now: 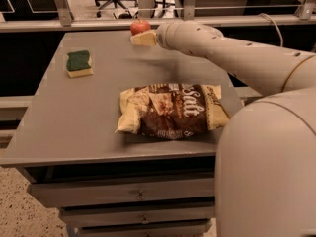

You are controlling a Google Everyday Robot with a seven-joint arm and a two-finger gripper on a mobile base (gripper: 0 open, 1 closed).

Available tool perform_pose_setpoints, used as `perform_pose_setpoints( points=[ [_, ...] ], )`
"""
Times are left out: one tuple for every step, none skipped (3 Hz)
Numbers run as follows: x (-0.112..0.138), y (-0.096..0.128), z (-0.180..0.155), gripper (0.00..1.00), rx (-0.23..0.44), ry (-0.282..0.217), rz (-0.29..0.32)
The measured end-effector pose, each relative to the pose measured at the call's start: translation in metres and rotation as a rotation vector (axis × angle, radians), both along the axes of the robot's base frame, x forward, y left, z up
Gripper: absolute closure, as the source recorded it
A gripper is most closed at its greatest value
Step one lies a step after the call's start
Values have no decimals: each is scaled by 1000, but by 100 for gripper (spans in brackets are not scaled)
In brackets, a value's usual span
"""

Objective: Move apple near sponge

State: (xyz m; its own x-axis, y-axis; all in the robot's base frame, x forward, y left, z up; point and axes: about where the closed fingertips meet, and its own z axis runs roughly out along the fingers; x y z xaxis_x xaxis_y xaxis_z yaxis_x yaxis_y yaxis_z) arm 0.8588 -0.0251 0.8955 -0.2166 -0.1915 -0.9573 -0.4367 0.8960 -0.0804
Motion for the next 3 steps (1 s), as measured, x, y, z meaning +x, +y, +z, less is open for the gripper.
perform_pose_setpoints(
  points=[
    [21, 6, -16, 0, -32, 4, 31],
    [36, 10, -29, 0, -39, 5, 74],
    [46, 13, -34, 0, -53, 4, 103]
  ],
)
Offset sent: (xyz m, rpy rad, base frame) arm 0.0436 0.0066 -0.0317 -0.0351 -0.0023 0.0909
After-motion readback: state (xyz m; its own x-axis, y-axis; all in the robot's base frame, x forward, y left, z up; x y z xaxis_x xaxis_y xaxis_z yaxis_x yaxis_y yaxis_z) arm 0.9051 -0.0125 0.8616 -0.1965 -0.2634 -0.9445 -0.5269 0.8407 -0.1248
